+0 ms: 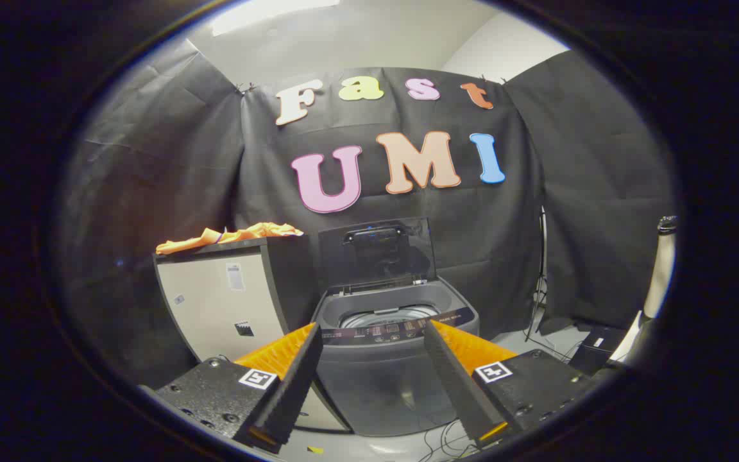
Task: Put the clothes into the washing machine and then close the washing machine lid.
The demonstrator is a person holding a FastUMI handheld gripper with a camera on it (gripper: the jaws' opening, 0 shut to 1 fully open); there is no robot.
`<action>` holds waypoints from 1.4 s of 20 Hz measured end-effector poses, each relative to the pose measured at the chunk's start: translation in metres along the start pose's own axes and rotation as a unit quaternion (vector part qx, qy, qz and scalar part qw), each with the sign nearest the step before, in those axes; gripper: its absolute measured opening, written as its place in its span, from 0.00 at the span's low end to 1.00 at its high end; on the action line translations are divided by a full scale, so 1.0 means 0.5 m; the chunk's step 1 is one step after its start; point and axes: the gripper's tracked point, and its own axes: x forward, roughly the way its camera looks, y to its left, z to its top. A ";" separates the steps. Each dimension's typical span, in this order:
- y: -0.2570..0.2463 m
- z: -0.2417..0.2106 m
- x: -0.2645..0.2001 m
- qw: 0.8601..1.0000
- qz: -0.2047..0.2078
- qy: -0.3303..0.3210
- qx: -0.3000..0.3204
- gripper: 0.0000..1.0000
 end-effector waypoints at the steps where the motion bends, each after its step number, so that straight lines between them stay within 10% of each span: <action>1: 0.003 0.003 0.002 1.000 0.000 0.000 -0.003 0.96; 12: 0.120 0.029 0.045 1.000 0.022 0.009 -0.020 0.96; 28: 0.490 0.303 0.247 0.996 0.089 0.021 -0.001 0.96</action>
